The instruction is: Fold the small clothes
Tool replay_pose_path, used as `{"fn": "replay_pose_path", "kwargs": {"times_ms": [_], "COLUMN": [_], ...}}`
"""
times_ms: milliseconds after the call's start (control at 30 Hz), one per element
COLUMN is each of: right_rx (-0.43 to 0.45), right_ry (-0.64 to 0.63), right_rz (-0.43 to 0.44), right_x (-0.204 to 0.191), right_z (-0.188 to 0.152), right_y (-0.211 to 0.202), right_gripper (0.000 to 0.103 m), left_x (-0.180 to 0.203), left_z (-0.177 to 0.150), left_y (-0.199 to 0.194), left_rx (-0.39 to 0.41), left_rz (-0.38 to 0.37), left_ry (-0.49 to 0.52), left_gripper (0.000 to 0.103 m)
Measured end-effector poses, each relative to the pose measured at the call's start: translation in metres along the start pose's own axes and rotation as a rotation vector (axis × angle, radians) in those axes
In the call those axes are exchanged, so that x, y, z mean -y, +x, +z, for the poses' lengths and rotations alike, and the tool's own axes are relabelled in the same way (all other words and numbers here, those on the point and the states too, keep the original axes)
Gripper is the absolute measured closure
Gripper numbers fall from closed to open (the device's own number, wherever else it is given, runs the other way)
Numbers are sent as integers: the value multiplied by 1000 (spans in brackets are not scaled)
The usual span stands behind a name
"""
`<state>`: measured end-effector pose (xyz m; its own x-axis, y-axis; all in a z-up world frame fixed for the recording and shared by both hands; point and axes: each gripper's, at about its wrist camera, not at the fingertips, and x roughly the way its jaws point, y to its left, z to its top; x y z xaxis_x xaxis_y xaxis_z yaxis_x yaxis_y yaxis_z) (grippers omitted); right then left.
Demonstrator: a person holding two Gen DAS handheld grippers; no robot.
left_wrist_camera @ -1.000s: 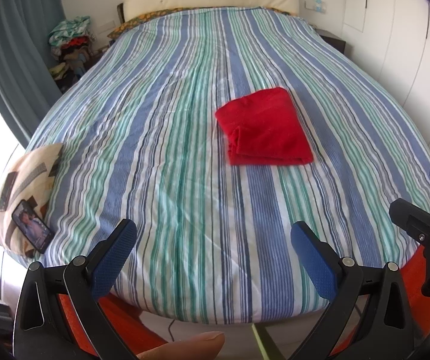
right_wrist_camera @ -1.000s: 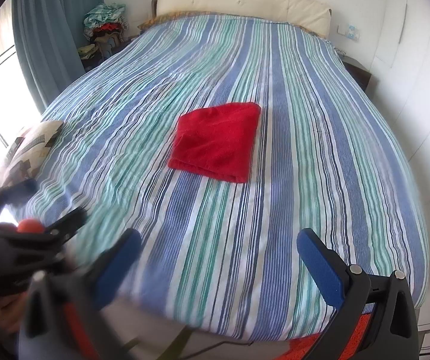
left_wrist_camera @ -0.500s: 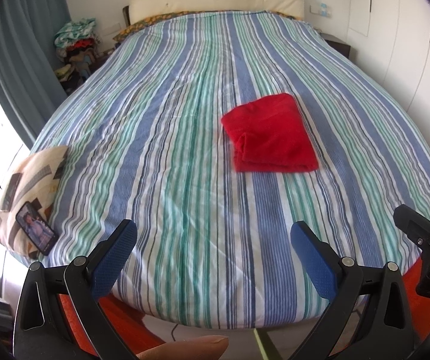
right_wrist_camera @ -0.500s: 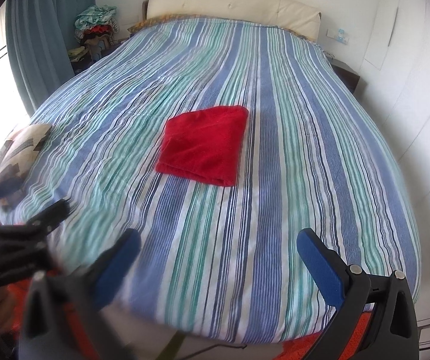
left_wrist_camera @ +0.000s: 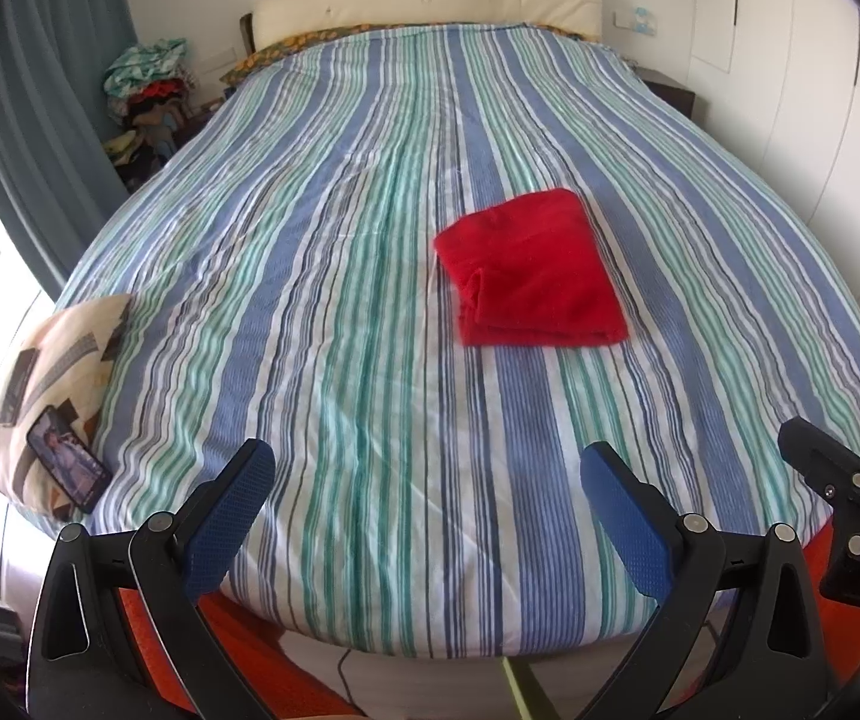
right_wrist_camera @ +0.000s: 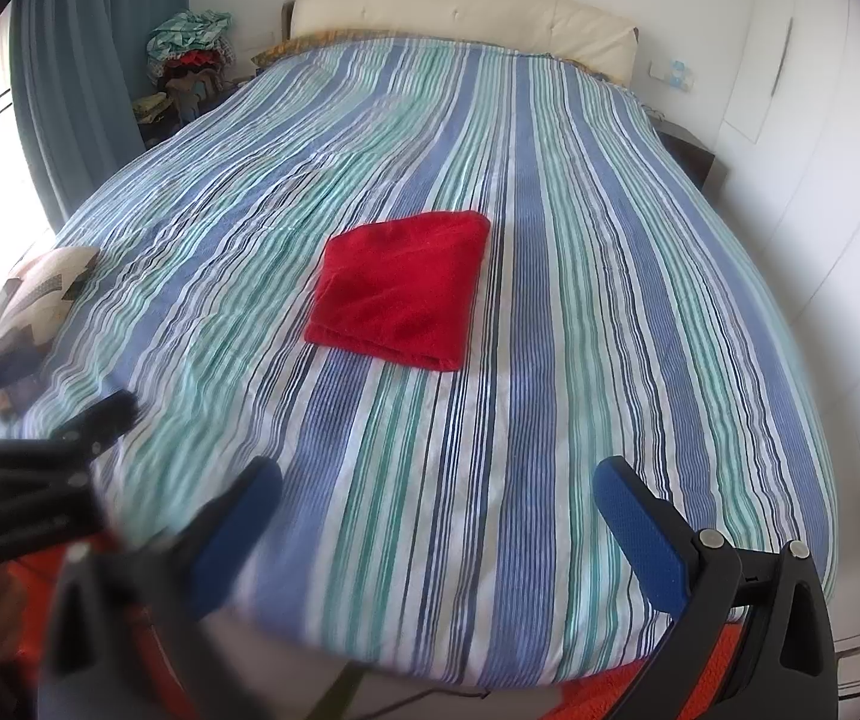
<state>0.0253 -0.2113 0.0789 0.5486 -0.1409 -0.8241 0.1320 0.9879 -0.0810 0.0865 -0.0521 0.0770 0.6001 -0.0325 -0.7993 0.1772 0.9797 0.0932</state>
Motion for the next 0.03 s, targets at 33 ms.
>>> {"fn": "replay_pose_path", "kwargs": {"times_ms": [33], "right_rx": [1], "right_ry": [1], "right_rz": [0], "right_x": [0], "right_z": [0], "right_y": [0], "right_gripper": [0], "left_x": [0], "left_z": [0], "left_y": [-1], "left_rx": [4], "left_rz": [2], "left_ry": [2], "left_gripper": [1]}}
